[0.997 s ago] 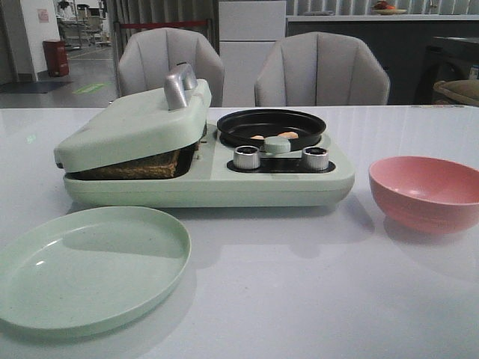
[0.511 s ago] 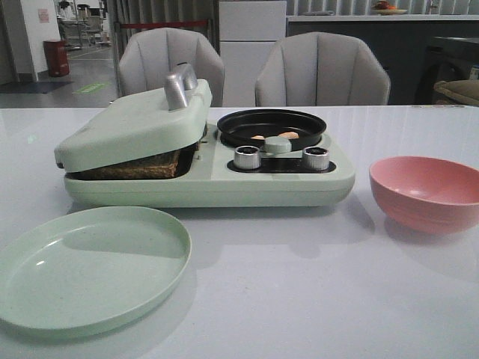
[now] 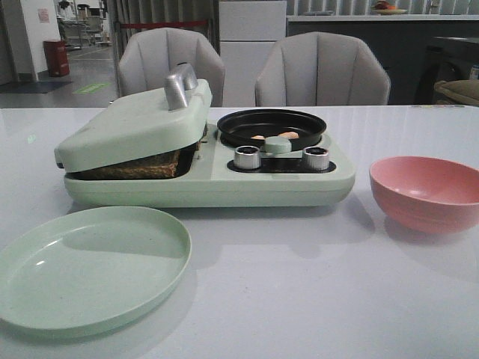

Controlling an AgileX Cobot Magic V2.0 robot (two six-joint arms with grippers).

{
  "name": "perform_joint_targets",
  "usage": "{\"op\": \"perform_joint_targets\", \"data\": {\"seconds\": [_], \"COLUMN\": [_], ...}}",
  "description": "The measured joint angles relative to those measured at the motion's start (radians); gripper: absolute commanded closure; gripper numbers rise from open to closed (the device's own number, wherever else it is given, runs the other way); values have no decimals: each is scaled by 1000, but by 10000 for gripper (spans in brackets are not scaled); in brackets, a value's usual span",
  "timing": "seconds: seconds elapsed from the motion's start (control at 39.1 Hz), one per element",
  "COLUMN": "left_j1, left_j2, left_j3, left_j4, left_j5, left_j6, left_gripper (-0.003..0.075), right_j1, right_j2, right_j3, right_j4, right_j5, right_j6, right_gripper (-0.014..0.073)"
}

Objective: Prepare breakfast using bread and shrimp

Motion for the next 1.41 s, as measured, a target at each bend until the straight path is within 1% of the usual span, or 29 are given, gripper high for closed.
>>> {"op": "perform_joint_targets", "data": {"seconds": [0.61,0.74,0.84,0.9,1.05,1.18,1.28,1.41], "left_j1": [0,0,17,35,83,97,113,115], "left_j2": [0,0,-2,-14,-100,-107,-107,-107], "left_j3": [10,41,97,130,259,351,352,352], "left_j4": [0,54,71,78,84,86,87,101], "left_j5": [0,-9,-59,-98,-249,-339,-387,-407], "left_j6": [0,0,-7,-35,-110,-143,-159,-161], "left_gripper": [608,608,608,608,608,608,608,608], "right_j1": [0,0,0,2,2,2,2,2], "right_j2": [0,0,0,0,0,0,0,0], "right_j3": [0,0,0,0,0,0,0,0], "right_j4": [0,0,0,0,0,0,0,0], "right_j5": [0,0,0,0,0,0,0,0], "right_j6": [0,0,0,0,0,0,0,0], "right_gripper": [440,440,440,440,440,441,441,441]}}
